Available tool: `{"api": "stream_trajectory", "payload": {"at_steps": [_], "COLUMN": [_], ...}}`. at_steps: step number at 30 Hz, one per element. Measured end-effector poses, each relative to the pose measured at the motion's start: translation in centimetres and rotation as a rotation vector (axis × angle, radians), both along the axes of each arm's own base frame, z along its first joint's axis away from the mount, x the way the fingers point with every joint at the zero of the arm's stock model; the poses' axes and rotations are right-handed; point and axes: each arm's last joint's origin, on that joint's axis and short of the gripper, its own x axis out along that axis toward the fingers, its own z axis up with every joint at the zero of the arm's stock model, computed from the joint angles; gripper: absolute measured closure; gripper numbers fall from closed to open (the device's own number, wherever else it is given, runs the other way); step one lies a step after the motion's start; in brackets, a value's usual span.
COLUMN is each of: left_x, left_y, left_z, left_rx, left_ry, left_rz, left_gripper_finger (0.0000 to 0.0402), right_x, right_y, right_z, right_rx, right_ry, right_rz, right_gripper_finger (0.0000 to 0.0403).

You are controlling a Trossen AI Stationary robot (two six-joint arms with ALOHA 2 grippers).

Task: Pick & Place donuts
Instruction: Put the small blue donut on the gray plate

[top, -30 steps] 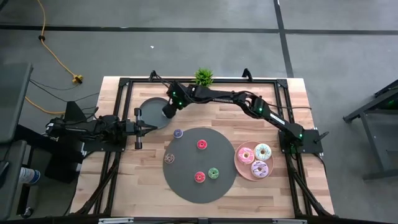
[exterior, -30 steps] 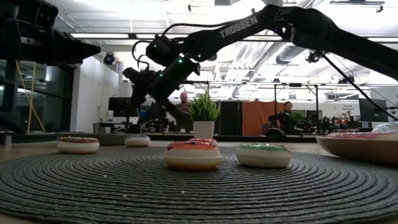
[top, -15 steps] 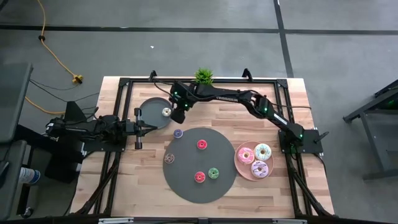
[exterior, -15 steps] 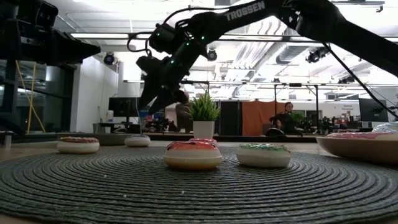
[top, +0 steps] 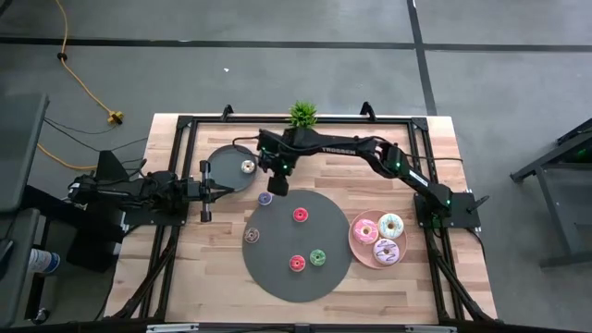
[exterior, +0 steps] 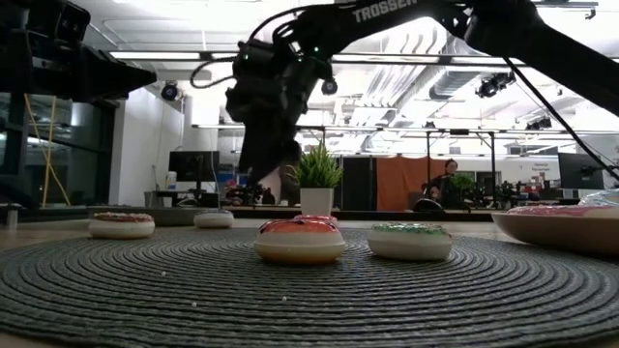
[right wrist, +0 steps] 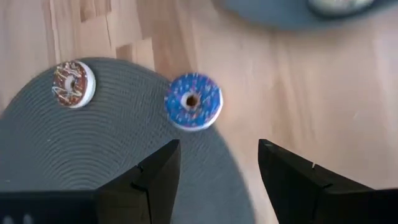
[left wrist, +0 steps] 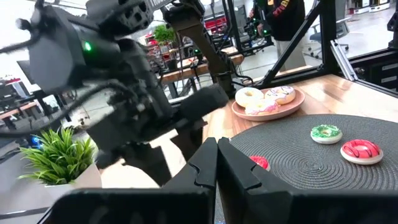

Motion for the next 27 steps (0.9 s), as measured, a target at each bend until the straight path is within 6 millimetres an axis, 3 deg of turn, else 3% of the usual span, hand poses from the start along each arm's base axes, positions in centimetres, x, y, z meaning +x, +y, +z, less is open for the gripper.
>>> {"api": "stream_trajectory", "payload": {"at_steps": [7,13,27], "left_x": [0.0,0.0,0.0], "left_y": [0.0,0.0,0.0], "left_z": [0.0,0.0,0.0], "left_rx": [0.000,0.000,0.000], "left_ry": [0.000,0.000,0.000], "left_rz": [0.000,0.000,0.000], "left_gripper_finger": [0.0401,0.0401,0.0401], "right_x": [-0.6,-0.7,-0.1], "right_y": [-0.4,-0.7,-0.8], "right_z": [-2.5,-4.2,-5.3], "right_rx": [0.135,0.171,0.281], "right_ry": [0.119,0.132,0.076], "right_rz": [-0.215,-0.301,-0.377], "right_gripper_finger": [0.0198,0.0198,0.0198]}}
